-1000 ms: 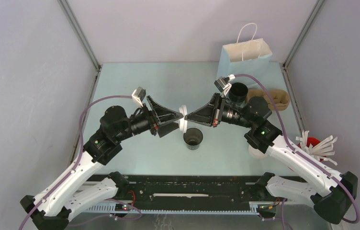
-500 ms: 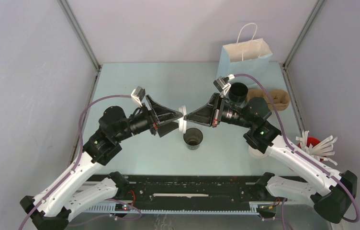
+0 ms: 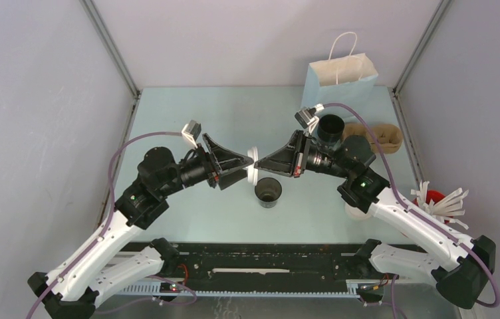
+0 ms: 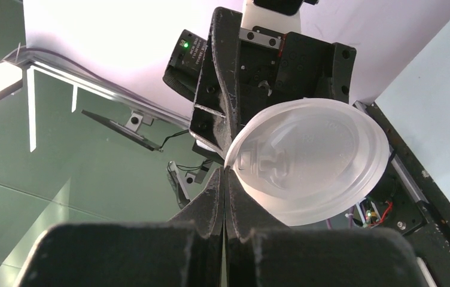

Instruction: Pack the takeout coffee

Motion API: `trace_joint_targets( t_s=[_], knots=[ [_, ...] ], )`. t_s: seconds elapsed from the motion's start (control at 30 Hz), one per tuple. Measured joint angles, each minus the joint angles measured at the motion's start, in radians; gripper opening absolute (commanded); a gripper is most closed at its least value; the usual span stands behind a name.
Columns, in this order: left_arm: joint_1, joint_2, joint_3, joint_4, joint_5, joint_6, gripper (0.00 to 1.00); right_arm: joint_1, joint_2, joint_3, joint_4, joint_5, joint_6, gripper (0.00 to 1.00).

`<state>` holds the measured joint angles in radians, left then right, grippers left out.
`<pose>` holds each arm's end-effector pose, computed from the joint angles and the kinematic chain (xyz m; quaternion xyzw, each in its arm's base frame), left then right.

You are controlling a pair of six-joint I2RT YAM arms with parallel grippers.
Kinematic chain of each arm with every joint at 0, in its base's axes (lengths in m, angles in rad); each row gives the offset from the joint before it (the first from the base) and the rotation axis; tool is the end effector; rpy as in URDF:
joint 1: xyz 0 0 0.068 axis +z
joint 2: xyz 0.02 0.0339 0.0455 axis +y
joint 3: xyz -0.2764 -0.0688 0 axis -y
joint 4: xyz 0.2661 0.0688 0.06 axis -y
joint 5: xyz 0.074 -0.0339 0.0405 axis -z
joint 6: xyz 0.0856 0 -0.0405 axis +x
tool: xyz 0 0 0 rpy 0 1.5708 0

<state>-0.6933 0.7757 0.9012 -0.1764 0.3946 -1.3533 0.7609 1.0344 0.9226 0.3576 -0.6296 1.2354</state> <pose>0.1574 -0.1736 0.3921 -0.1026 0.7162 -0.6507 0.2303 0.1744 0.2356 0.4159 -0.0998 0.6259 0.7333 0.2462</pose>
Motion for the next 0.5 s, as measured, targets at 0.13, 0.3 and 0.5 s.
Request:
trace_joint_targets(
  t_s=[0.13,0.3,0.5],
  knots=[
    [0.000,0.000,0.010,-0.030,-0.008,0.027,0.77,0.000,0.000,0.000,-0.019,0.003,-0.005,0.36],
    [0.000,0.018,0.070,-0.144,-0.033,0.116,0.76,-0.035,-0.036,-0.004,-0.128,0.021,-0.053,0.60],
    [-0.071,0.137,0.248,-0.401,-0.199,0.383,0.75,-0.283,-0.146,0.121,-0.690,0.116,-0.300,0.67]
  ],
)
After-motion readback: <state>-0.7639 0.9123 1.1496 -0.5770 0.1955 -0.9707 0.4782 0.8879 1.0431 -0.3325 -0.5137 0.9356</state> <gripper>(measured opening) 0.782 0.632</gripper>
